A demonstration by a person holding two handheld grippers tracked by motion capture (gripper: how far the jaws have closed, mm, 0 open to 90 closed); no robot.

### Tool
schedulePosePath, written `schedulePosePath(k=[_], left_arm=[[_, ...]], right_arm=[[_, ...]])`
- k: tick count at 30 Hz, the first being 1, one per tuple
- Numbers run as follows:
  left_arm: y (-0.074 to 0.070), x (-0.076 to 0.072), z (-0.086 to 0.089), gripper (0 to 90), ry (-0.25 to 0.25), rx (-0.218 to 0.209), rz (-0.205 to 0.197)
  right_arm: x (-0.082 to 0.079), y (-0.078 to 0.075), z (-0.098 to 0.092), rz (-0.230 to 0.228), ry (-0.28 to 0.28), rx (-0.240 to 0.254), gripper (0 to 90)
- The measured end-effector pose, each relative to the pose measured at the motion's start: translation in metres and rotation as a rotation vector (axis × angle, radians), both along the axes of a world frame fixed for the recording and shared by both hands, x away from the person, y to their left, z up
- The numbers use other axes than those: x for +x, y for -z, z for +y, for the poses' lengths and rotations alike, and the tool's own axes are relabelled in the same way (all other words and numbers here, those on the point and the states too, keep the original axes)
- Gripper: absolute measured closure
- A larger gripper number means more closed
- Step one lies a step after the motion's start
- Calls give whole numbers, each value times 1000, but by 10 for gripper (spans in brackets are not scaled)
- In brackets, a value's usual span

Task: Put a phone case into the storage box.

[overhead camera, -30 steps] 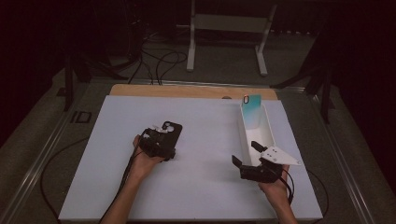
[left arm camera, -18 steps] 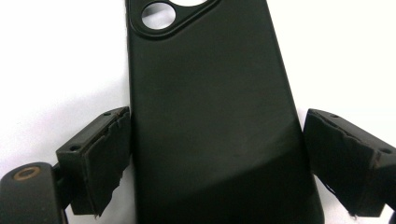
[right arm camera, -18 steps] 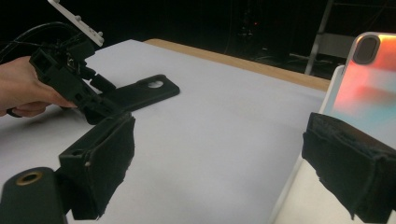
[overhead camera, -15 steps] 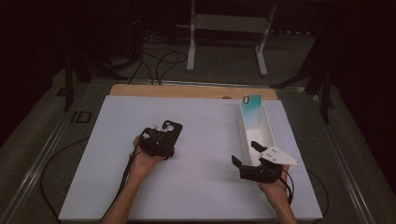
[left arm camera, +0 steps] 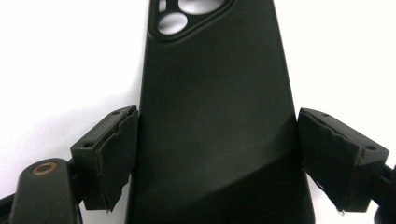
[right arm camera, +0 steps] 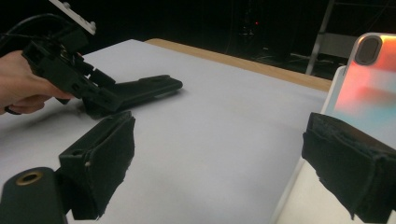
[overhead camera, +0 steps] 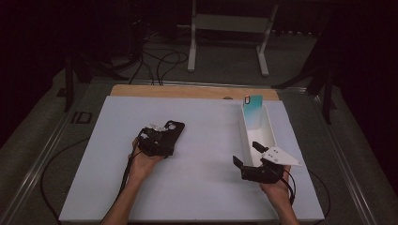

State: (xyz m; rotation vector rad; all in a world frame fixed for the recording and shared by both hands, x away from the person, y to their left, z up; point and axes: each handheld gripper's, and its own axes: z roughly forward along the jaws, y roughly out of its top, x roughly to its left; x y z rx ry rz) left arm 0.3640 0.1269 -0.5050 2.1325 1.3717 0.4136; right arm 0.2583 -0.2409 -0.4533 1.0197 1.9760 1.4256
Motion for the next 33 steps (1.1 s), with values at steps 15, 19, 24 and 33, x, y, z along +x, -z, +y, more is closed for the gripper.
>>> schedulePosePath(k=[15, 19, 24, 33], left_arm=[[-35, -29, 8, 157, 19, -76, -178], [-40, -36, 9, 157, 33, -84, -211], [-49, -51, 7, 157, 66, -106, -275], [-61, -71, 0, 157, 131, -139, -334]], right_arm=[[8, -5, 3, 61, 8, 9, 96], [13, -8, 6, 95, -11, 27, 96], [23, -19, 21, 121, -61, 34, 95], [38, -37, 50, 149, -125, 40, 96]])
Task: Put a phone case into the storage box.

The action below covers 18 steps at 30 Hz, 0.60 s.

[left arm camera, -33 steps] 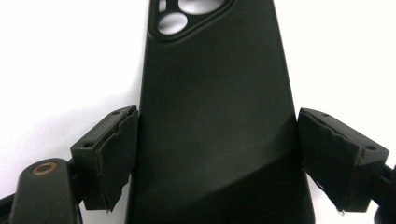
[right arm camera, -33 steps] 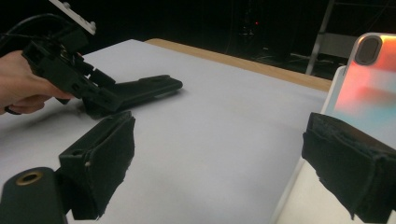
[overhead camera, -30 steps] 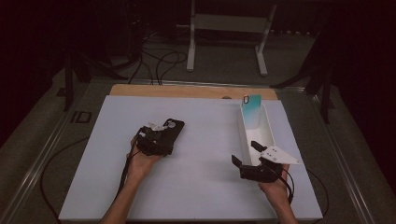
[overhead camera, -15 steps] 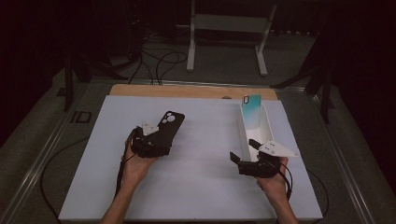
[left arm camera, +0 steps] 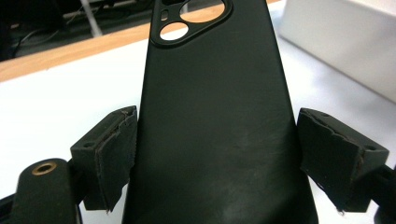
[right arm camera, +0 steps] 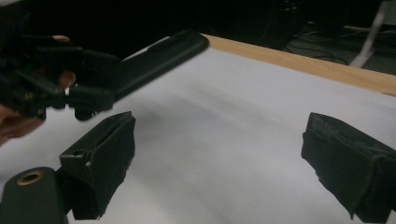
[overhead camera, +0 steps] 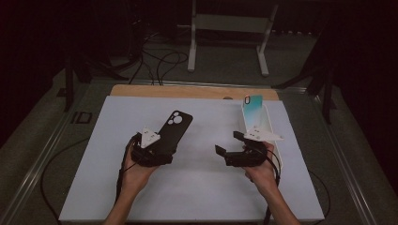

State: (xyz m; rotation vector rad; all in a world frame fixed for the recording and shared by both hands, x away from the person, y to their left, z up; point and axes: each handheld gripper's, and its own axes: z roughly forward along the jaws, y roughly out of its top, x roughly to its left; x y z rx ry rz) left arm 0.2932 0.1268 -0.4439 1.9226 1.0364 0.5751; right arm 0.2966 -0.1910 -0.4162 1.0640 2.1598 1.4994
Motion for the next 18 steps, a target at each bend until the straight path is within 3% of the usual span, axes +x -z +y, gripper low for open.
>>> schedulePosePath(k=[8, 18], left_arm=[[-10, -14, -9, 156, 54, -12, -44], [-22, -25, -16, 155, 127, -62, -84]], right_arm=[[18, -16, 25, 22, -64, 32, 96], [34, -19, 49, 122, -115, 82, 137]])
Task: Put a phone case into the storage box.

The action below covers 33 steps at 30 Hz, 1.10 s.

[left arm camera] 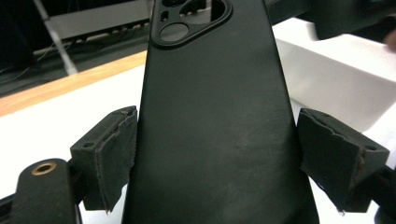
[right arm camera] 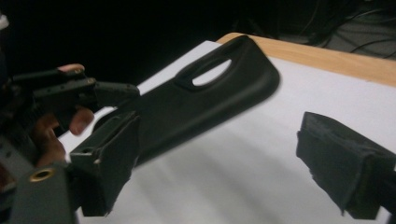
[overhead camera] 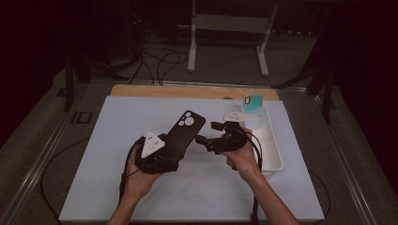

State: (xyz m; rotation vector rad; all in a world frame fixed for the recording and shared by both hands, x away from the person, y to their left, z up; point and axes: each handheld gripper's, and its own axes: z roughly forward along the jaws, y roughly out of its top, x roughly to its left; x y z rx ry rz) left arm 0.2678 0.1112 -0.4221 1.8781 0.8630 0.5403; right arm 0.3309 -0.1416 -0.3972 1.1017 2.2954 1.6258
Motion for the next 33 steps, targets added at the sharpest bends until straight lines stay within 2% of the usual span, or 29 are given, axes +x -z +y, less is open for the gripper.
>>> schedulePosePath(k=[3, 7, 9, 15, 18, 21, 30, 31, 33], left_arm=[[0, -2, -3, 154, 14, 0, -8], [0, -4, -9, 153, 41, -8, -24], [0, -5, -11, 152, 49, -5, -27], [2, -6, -15, 152, 52, 16, -24], [4, -6, -17, 153, 56, 31, -21], [5, -5, -19, 153, 54, 40, -17], [6, -6, -20, 143, 40, 56, -18], [6, -7, -22, 141, 35, 74, -21], [7, -7, -23, 140, 29, 76, -26]], right_arm=[[3, 0, 3, 36, -24, 33, 190], [4, 2, 6, 84, -79, 89, 365], [5, 2, 6, 100, -89, 112, 439], [5, 1, 7, 120, -100, 140, 658], [5, 1, 6, 132, -129, 165, 752], [3, 0, 8, 132, -151, 172, 785], [0, -1, 11, 125, -151, 175, 809], [-1, -2, 12, 124, -161, 184, 831], [-3, -3, 14, 117, -162, 183, 841]])
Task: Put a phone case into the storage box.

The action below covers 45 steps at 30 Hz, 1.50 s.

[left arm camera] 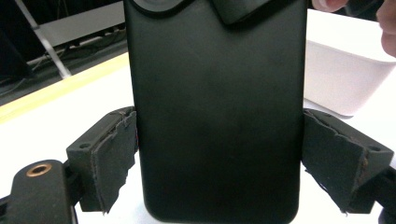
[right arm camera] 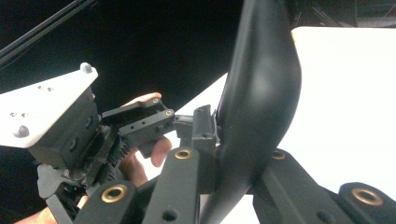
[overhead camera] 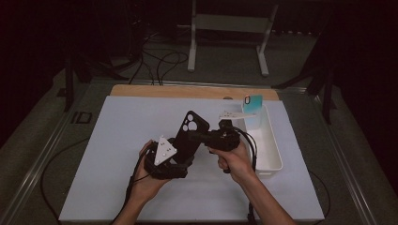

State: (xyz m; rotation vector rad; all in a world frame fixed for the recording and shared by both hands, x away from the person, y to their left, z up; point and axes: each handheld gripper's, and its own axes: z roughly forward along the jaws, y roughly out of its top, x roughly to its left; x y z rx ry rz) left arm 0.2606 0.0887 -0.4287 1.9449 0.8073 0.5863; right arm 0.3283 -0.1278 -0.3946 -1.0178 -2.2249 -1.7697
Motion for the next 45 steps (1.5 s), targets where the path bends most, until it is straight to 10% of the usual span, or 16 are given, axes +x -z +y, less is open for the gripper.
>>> schedulePosePath(k=[3, 18, 30, 45], left_arm=[[-1, 0, 2, 224, 6, -6, 1], [-5, 6, 15, 73, 34, -60, 59], [-2, 12, 16, 17, 135, -105, 151], [6, 11, 14, 282, 282, -103, 206]], right_arm=[[-1, -1, 1, -6, 3, -4, 853], [-3, -8, -8, -67, 14, -15, 855], [-13, -15, -7, -131, -101, -6, 855], [-19, -17, 0, -192, -228, -2, 853]])
